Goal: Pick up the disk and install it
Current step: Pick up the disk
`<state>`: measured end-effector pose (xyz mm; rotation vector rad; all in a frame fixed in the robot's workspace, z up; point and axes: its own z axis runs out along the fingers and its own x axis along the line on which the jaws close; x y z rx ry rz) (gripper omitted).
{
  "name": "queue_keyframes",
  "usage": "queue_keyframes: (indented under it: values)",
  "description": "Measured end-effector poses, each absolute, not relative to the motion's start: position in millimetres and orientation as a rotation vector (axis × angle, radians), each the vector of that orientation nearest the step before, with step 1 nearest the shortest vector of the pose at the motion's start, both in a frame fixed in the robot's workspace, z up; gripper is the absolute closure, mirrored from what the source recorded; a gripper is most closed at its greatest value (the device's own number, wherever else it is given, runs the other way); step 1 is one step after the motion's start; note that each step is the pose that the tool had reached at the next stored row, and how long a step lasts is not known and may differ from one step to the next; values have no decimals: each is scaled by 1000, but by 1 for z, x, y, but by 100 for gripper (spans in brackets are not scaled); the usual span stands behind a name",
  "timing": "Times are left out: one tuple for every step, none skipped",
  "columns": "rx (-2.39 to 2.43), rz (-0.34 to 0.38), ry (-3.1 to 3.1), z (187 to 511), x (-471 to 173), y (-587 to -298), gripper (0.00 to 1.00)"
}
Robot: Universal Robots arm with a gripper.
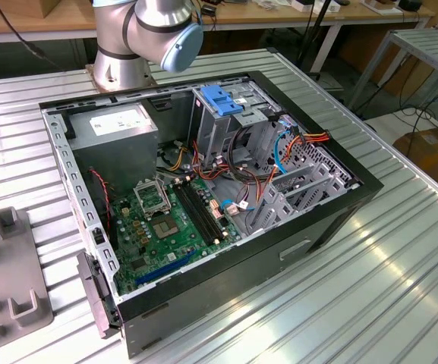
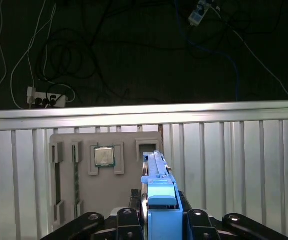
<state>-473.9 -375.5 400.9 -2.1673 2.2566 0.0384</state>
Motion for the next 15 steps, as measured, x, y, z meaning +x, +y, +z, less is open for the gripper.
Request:
queue_keyframes:
  values:
    - [-2167, 38, 2257, 401, -474, -375, 63]
    - [-2167, 38, 2257, 402, -474, -375, 63]
    - [-2167, 38, 2257, 403, -474, -375, 63]
    - [-2167, 38, 2257, 403, -474, -375, 63]
    - [-2167, 38, 2257, 404, -474, -375, 63]
    - [-2167, 38, 2257, 405, -474, -375, 63]
    - [-2167, 38, 2257, 406, -474, -375, 63]
    - [-2167, 38, 2257, 407, -474, -375, 63]
    - [-2167, 38, 2257, 408, -474, -375, 63]
    - [-2167, 38, 2257, 409, -474, -375, 63]
    - [-2167, 38, 2257, 409, -474, -375, 63]
    - [-2167, 38, 2257, 411, -474, -375, 63]
    - [-2167, 38, 2257, 412, -474, -375, 63]
    - [-2167, 38, 2257, 413, -474, -375, 63]
    - [-2167, 38, 2256, 416, -474, -375, 63]
